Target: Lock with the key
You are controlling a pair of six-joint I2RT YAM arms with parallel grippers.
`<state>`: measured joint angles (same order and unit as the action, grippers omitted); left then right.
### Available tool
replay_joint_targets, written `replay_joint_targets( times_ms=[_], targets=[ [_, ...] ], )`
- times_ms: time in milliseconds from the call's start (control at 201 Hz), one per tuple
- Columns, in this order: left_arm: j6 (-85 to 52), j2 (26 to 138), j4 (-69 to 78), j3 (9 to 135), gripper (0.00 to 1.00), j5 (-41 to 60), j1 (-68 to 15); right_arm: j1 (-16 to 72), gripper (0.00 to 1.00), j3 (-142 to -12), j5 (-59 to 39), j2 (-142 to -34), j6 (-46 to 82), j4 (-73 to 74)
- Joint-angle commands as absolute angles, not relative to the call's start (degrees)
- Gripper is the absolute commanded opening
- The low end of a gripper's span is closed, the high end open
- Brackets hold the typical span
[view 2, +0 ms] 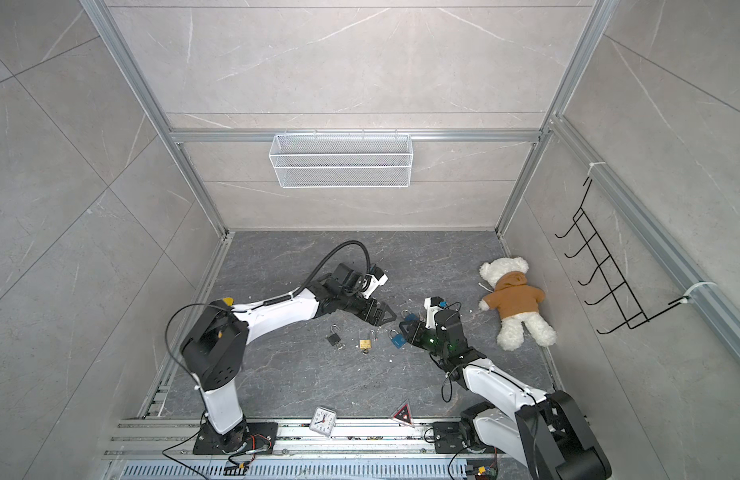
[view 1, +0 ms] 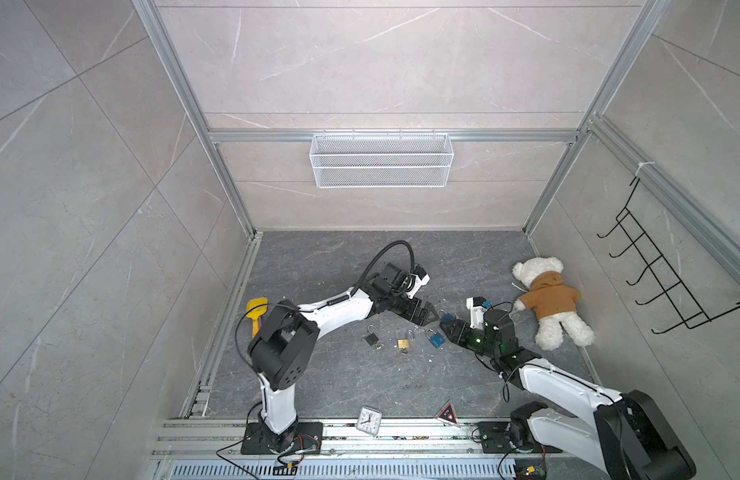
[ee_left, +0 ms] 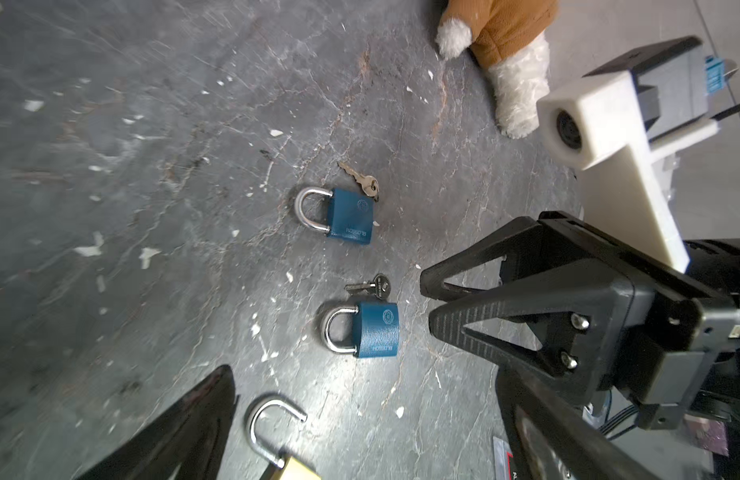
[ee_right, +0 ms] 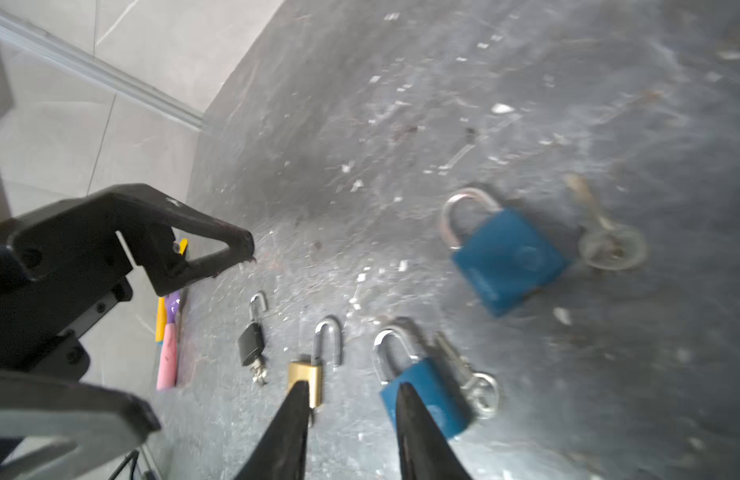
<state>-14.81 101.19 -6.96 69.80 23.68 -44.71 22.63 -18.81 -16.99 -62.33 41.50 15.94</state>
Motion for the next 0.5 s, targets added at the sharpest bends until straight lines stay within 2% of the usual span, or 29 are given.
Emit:
replay_joint_targets(
  times_ms=[0,25,105,114,314,443,493],
  targets=[
    [-18.0,92.3,0.6,62.9,1.00,14.1,-45.1,26.5,0.54,-22.6,-10.9,-57.5,37.7,5.3],
    [-18.2,90.2,1.1,61.0,1.00,12.4,-45.3,27.3,0.60,-23.3,-9.7,-56.3,37.1,3.4],
    [-19.1,84.0,2.1,55.4,1.00,7.8,-45.9,29.3,0.98,-25.6,-7.4,-52.8,34.8,-2.1],
    [-19.2,83.2,2.2,54.8,1.00,7.2,-46.0,29.4,0.99,-25.9,-7.3,-52.5,34.5,-2.7],
    [-26.6,70.7,5.3,42.4,1.00,-4.3,-46.1,29.8,1.00,-31.0,-12.6,-49.3,33.4,-10.3],
    [-30.8,62.3,6.4,35.6,1.00,-9.0,-46.1,29.7,1.00,-28.0,-11.9,-48.8,43.0,-4.5],
    [-30.0,59.3,7.1,33.2,1.00,-8.4,-46.1,29.6,1.00,-26.1,-15.0,-49.4,44.5,0.6]
  ],
)
